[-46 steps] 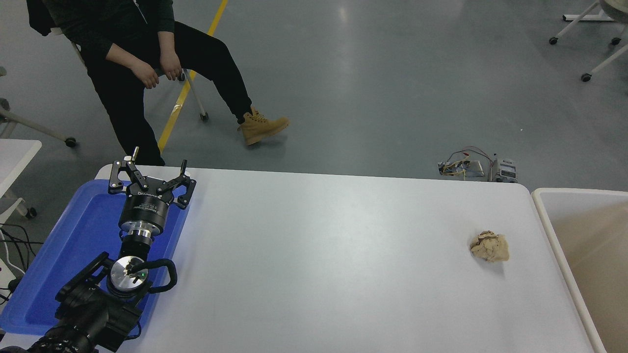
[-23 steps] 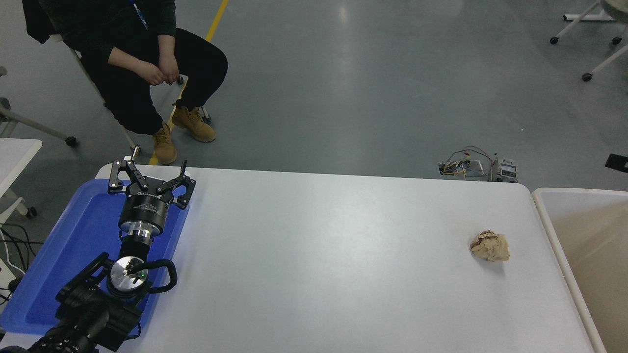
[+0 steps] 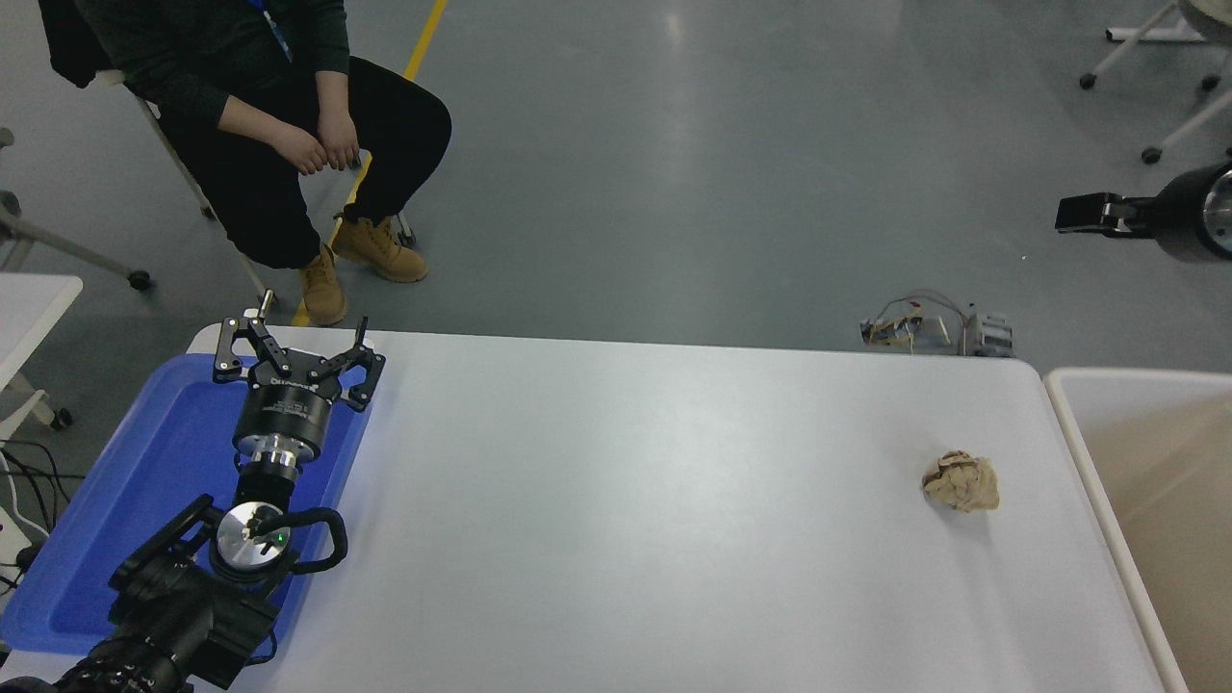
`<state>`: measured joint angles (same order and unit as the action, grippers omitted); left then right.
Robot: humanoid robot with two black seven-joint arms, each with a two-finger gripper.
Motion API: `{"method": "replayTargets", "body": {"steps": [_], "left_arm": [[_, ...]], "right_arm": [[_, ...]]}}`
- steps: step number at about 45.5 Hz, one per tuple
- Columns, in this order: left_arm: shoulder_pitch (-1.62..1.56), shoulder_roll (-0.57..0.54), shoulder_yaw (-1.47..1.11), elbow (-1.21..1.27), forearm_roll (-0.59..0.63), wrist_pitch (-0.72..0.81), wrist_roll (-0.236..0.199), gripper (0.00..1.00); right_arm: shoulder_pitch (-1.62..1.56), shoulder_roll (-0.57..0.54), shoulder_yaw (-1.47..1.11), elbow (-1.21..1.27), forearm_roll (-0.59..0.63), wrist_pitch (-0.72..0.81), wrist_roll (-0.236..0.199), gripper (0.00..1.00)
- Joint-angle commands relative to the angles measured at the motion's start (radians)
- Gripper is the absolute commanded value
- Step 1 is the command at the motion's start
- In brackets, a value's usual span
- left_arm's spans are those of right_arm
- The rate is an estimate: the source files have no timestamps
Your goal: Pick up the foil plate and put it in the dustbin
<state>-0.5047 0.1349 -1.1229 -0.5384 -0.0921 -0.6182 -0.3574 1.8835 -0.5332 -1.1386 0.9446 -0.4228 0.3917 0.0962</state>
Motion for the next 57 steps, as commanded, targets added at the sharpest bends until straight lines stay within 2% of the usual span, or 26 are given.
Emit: {"method": "replayTargets", "body": {"steps": [1, 17, 37, 44, 53, 57], "left_arm": [[0.0, 0.0, 0.0, 0.0, 0.0, 0.0, 0.0, 1.0], [0.0, -0.001, 0.0, 0.0, 0.0, 0.0, 0.0, 1.0], [0.0, -0.001, 0.0, 0.0, 0.0, 0.0, 0.0, 1.0], [0.0, 0.0, 0.0, 0.0, 0.0, 0.0, 0.0, 1.0], [0.0, 0.0, 0.0, 0.0, 0.0, 0.0, 0.0, 1.0], [0.0, 0.0, 0.0, 0.0, 0.0, 0.0, 0.0, 1.0]], "right_arm": [[0.132, 0.079, -0.023, 0.115, 0.001, 0.162, -0.001, 1.0], [0.2, 0.13, -0.021, 0.203, 0.001, 0.39, -0.001, 1.0], [0.189, 0.137, -0.01, 0.243, 0.003, 0.394, -0.006, 1.0], [0.157, 0.137, -0.012, 0.243, 0.012, 0.394, -0.032, 1.0], [0.128, 0.137, -0.012, 0.243, 0.038, 0.394, -0.099, 1.0], [0.126, 0.137, -0.012, 0.243, 0.038, 0.394, -0.109, 1.0]]}}
